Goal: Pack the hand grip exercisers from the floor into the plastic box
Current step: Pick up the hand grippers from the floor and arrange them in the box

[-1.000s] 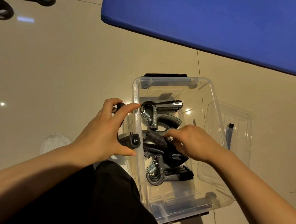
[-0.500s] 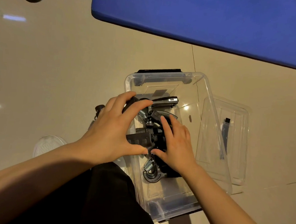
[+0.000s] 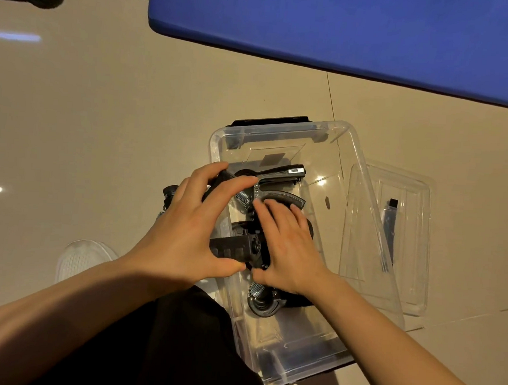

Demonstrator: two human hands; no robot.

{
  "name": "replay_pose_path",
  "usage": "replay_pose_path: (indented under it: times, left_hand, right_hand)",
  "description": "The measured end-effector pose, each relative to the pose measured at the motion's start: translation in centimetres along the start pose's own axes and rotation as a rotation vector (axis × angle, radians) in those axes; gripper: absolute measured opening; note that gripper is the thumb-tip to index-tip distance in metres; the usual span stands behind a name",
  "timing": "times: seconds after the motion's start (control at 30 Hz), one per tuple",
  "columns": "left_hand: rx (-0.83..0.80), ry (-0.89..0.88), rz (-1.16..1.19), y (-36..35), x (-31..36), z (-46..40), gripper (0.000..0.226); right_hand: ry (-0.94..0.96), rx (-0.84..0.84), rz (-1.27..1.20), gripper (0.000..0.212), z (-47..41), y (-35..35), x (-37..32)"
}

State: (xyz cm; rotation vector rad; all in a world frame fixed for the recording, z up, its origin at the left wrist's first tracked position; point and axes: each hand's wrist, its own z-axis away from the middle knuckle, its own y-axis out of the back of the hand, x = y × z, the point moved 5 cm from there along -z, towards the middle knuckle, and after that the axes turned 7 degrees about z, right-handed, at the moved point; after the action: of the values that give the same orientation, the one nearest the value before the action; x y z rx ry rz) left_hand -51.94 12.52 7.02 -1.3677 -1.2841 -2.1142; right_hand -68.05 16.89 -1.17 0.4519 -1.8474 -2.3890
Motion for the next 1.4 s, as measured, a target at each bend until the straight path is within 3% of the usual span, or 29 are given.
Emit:
replay_pose_path:
  times: [0.13, 0.2, 0.43, 0.63, 0.8, 1.0, 1.13, 1.23, 1.33, 1.4]
  left_hand:
    - [0.003, -0.003, -0.015, -0.1, 0.1, -0.1, 0.093]
    - [0.006, 0.009, -0.006, 0.0, 0.0, 0.0, 0.092]
    - [0.023, 0.005, -0.006, 0.0, -0.1, 0.0, 0.091]
    - [0.025, -0.006, -0.027, -0.1, 0.0, 0.1, 0.093]
    - [0.024, -0.009, -0.035, -0.1, 0.1, 0.1, 0.093]
    - [0.022, 0.0, -0.043, 0.0, 0.0, 0.1, 0.095]
    - [0.013, 0.002, -0.028, 0.0, 0.1, 0.1, 0.095]
    - [-0.001, 0.004, -0.015, 0.1, 0.2, 0.1, 0.097]
    - [-0.005, 0.01, -0.03, 0.1, 0.2, 0.1, 0.102]
    - [-0.003, 0.005, -0.039, 0.1, 0.2, 0.1, 0.102]
  right_hand:
    - [0.223, -0.16, 0.077, 0.108, 1.0, -0.5, -0.7]
    - [0.22, -0.184, 0.075, 0.102, 0.7, -0.9, -0.7]
    - [0.129, -0.177, 0.046, 0.11, 0.7, -1.6, -0.7]
    - [0.096, -0.112, -0.016, 0.092, 1.5, -2.9, -1.2]
    - [0.17, -0.131, 0.033, 0.113, 1.2, -2.5, -0.5]
    - [0.165, -0.11, 0.074, 0.115, 1.1, -2.5, -0.8]
    - [0.143, -0.144, -0.02, 0.106, 1.1, -1.9, -0.7]
    - [-0.023, -0.145, -0.095, 0.079, 2.0, 0.5, 1.9]
    - [-0.053, -0.202, 0.115, 0.048, 4.6, 1.6, 4.5]
    - [0.029, -0.371, 0.252, 0.05, 6.7, 0.4, 5.0]
